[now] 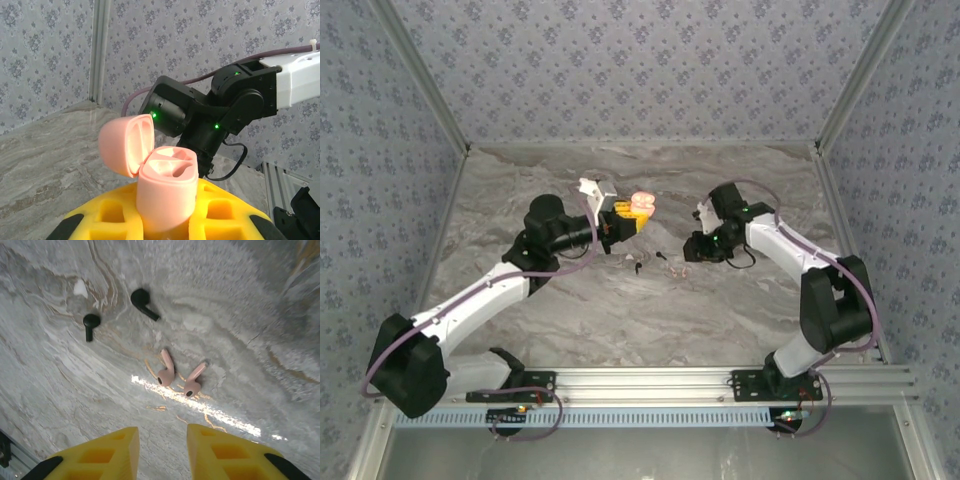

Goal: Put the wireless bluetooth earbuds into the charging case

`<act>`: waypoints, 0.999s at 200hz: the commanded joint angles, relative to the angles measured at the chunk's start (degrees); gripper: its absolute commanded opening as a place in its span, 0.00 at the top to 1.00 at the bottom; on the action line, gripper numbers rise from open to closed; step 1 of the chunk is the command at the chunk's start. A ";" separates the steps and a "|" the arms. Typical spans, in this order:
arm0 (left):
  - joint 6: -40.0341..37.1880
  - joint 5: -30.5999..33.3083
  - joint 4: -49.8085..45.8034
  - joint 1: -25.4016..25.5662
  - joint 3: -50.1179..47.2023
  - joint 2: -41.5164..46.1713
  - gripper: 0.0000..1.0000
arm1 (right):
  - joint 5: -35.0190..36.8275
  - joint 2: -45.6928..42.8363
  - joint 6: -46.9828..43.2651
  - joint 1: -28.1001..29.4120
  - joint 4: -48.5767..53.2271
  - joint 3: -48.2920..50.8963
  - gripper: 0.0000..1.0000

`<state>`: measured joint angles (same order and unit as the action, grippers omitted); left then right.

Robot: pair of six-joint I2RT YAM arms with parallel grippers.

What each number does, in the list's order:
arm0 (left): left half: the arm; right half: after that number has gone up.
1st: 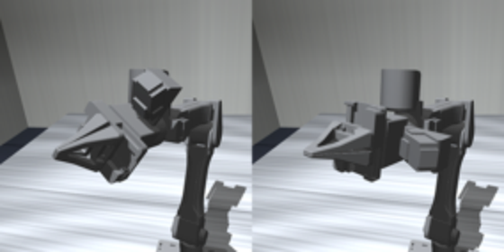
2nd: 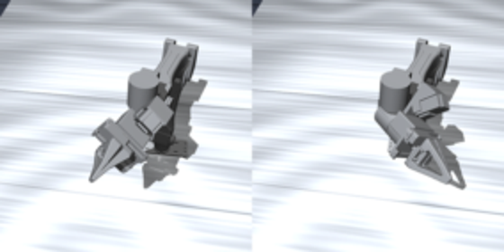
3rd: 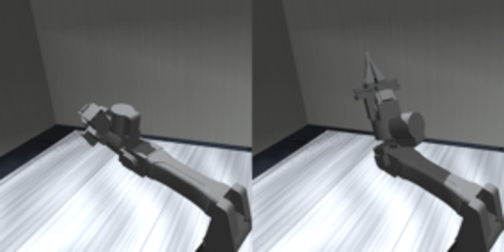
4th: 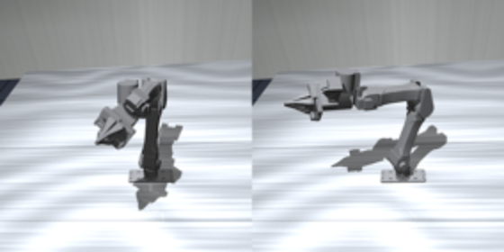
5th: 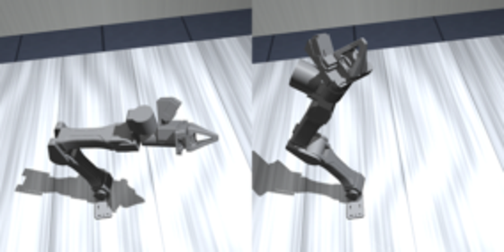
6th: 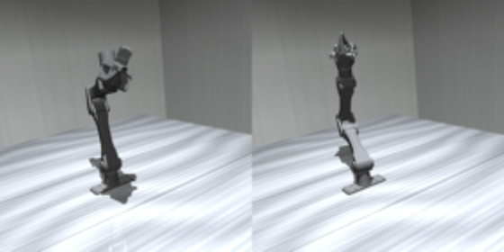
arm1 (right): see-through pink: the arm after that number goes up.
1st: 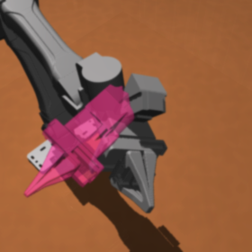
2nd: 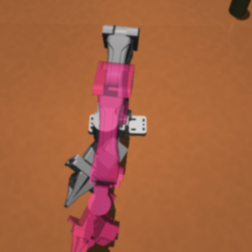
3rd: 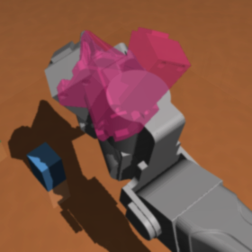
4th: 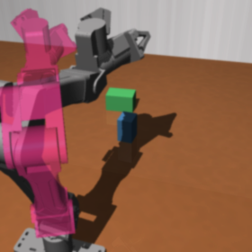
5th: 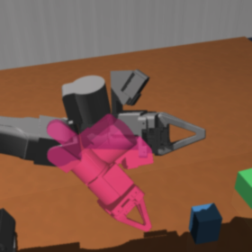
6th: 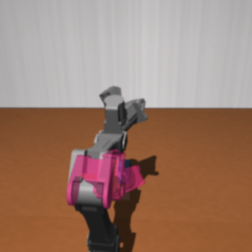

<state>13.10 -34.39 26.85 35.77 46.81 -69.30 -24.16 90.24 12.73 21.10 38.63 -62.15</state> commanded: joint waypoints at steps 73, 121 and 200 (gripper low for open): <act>-0.51 1.43 -1.16 0.54 -0.16 2.32 0.87 | -0.46 7.16 -0.44 5.77 -0.89 2.31 0.80; -0.62 1.84 -1.26 0.56 -0.49 2.50 0.86 | 1.11 10.46 2.18 6.80 -3.57 2.06 0.83; -1.02 2.64 -1.36 0.54 -1.27 3.01 0.86 | 11.01 11.63 3.48 7.20 -2.15 0.55 0.85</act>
<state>13.04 -32.45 24.62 35.81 45.52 -68.07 -18.02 100.95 14.87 27.90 35.16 -60.07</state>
